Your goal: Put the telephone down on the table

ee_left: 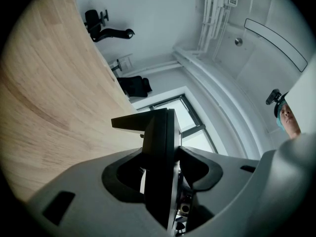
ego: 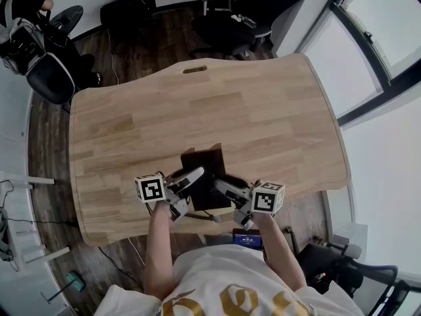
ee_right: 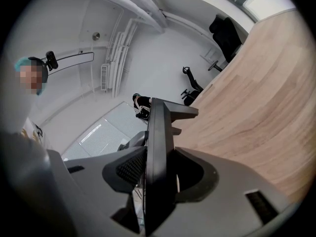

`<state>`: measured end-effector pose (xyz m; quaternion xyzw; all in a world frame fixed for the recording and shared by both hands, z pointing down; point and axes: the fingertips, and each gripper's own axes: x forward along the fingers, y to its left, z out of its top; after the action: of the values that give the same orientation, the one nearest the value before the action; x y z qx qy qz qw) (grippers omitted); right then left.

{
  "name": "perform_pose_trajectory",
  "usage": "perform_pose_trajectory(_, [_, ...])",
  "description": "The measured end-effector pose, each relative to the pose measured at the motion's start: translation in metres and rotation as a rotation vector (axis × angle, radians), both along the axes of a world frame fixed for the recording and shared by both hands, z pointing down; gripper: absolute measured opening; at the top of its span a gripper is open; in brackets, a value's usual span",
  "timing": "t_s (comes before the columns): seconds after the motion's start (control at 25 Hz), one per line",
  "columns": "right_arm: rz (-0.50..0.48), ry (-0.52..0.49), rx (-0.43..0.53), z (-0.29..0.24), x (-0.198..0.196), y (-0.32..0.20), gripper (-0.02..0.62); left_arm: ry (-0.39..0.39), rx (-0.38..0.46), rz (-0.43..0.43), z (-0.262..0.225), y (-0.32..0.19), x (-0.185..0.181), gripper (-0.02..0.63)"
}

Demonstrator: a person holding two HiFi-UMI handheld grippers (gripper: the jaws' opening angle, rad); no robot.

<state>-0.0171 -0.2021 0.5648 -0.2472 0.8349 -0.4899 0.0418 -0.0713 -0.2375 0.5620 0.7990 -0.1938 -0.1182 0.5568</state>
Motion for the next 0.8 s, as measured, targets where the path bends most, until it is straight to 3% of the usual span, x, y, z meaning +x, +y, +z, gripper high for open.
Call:
perform_pose_trajectory(0.16, [-0.001,-0.002,-0.026,0.011,0.001,-0.005,0.170,-0.028,-0.024,0.015,0.017,-0.004,0.000,0.199])
perform_pose_trajectory(0.28, [-0.003,0.000,-0.045,0.020,0.000,-0.010,0.170,0.012,-0.054,0.007,0.021,-0.009,0.002,0.199])
perform_pose_trajectory(0.44, [-0.003,-0.003,-0.067,0.030,0.003,-0.019,0.170,-0.042,-0.052,0.021,0.037,-0.019,0.001,0.199])
perform_pose_trajectory(0.8, [-0.017,0.005,-0.114,0.055,0.005,-0.034,0.170,-0.028,-0.091,0.021,0.057,-0.037,0.007,0.199])
